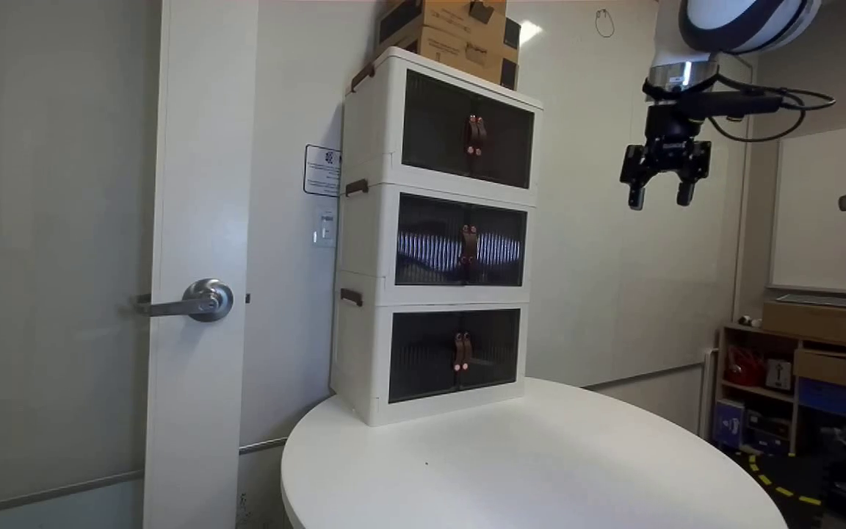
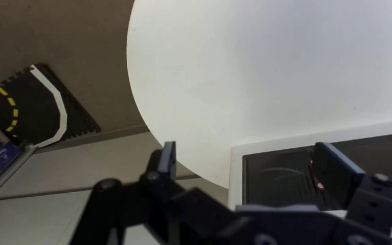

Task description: Open the middle drawer.

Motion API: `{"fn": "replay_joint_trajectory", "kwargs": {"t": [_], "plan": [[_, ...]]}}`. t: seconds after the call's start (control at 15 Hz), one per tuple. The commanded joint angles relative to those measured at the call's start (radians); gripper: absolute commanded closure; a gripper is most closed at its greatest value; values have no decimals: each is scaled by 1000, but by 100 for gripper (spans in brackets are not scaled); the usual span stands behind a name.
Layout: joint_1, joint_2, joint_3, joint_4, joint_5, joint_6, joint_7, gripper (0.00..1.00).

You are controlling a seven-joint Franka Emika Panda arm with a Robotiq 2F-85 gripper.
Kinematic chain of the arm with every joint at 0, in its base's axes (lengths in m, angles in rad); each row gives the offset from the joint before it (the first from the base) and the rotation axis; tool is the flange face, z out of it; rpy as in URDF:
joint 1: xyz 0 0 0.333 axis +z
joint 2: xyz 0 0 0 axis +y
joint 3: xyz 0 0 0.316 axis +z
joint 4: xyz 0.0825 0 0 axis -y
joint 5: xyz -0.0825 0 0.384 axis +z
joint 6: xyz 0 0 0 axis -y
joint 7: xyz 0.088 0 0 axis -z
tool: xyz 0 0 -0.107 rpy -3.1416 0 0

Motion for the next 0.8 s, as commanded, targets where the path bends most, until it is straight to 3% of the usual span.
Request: {"fn": "replay_joint_trajectory", "kwargs": {"t": [0.0,0.33,0.47,0.53,0.73], "plan": [[-52,48,89,-16,-149,154,213,0],[-145,185,234,50,-494,269,605,0],[-153,246,280,92,-637,263,768,0],[-85,278,237,117,-713,233,845,0],[-2,366,216,183,-868,189,1015,0]]}}
